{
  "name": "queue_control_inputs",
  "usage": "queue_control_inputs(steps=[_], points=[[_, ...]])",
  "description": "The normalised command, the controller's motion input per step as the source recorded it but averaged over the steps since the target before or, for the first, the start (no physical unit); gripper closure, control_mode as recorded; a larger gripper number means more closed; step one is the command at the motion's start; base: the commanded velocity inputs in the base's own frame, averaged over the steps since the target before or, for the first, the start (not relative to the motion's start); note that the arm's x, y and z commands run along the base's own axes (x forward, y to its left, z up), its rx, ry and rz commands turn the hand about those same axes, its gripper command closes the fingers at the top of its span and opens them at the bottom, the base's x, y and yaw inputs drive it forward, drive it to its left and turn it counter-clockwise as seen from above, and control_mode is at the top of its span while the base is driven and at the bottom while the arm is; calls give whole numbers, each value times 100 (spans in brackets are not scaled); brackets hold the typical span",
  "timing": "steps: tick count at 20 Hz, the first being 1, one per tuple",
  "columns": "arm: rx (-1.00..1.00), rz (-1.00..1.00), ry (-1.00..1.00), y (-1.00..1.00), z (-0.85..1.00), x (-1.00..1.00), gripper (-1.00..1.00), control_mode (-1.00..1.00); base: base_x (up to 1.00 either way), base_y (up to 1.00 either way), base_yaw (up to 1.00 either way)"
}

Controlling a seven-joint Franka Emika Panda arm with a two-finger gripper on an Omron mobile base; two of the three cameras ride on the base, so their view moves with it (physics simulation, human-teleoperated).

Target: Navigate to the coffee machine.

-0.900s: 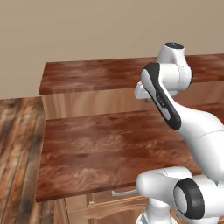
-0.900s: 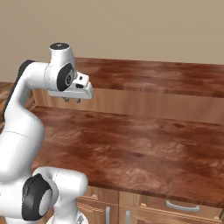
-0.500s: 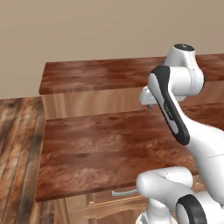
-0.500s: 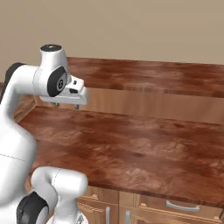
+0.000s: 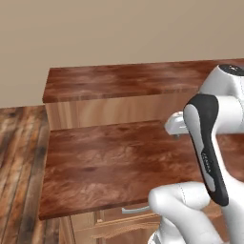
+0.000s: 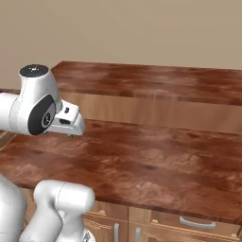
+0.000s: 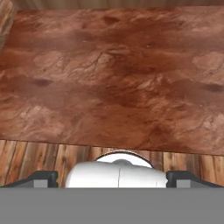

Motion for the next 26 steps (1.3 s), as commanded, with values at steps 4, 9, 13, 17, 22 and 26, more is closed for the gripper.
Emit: queue_control_inputs(steps=[4,9,13,17,22,26], points=[[0,0,0,0,0,-25,-100,100,-35,2,0],[0,0,0,0,0,0,-100,100,-100,88,-12],[0,0,0,0,0,0,-100,100,-79,99,-45],[0,0,0,0,0,0,-100,100,-18,48,-78],[0,0,0,0,0,0,-100,100,0,12,-97],[0,0,0,0,0,0,-100,100,0,0,-96]])
